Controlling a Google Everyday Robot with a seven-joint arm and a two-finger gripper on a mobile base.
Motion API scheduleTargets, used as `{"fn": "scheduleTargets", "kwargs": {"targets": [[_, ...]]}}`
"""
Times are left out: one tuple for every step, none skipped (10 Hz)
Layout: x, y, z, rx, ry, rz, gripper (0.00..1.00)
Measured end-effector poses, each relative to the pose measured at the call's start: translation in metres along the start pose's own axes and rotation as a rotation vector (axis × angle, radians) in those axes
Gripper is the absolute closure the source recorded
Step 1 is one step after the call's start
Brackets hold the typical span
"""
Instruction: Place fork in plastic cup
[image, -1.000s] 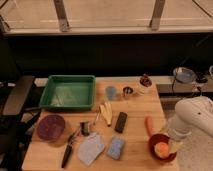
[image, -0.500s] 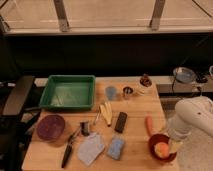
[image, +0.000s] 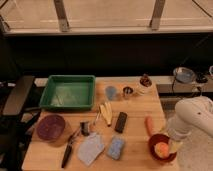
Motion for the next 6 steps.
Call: {"fn": "scheduleTargets", "kwargs": {"targets": [[0.000,0.000,0.000,0.000,0.000,0.000,0.39],[0.000,0.000,0.000,0.000,0.000,0.000,0.39],[0.000,0.000,0.000,0.000,0.000,0.000,0.39],[0.000,-0.001,0.000,0.000,0.001,-0.006,0.39],[-0.001,-0.001,-0.001,-0.001,0.005,-0.028,0.39],[-0.008,-0.011,-0.009,0.003,0.017,-0.102,0.39]]}}
